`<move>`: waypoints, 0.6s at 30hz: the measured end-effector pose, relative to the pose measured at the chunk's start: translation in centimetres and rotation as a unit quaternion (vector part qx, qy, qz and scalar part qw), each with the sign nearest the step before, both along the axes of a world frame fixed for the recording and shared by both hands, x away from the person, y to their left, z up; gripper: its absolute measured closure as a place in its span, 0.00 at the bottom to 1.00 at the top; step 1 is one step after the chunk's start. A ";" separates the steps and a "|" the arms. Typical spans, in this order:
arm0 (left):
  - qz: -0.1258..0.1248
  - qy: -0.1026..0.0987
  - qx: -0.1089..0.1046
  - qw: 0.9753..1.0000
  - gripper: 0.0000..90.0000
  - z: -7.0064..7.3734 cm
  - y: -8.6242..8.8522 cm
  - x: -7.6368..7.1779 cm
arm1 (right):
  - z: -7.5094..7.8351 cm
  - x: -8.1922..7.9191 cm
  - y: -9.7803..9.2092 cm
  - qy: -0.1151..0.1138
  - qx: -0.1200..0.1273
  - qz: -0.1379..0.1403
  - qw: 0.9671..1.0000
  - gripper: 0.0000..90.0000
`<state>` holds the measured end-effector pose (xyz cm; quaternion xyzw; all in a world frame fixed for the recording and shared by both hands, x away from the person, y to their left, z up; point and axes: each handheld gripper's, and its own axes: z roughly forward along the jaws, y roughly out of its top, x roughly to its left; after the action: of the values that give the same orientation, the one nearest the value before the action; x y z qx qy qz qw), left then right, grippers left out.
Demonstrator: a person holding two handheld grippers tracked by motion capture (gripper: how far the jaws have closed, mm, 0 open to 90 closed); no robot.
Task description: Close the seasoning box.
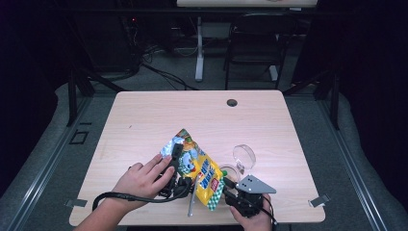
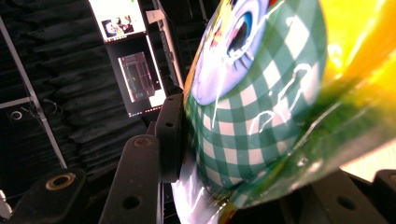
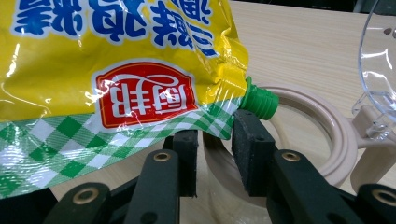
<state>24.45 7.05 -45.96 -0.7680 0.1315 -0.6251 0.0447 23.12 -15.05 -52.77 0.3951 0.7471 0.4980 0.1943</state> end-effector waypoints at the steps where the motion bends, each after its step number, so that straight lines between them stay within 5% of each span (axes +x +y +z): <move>1: -0.003 -0.006 0.002 1.000 0.70 0.1 0.0 0.0 | 0.0 0.0 0.0 0.001 -0.001 0.001 1.000 0.80; 18: -0.009 -0.006 0.009 1.000 0.70 0.5 -0.2 0.1 | 0.0 0.0 -0.1 0.006 0.007 -0.001 1.000 0.80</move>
<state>24.52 6.82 -45.51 -0.7627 0.1436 -0.6288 0.0473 23.08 -15.12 -52.75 0.4001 0.7441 0.5010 0.1875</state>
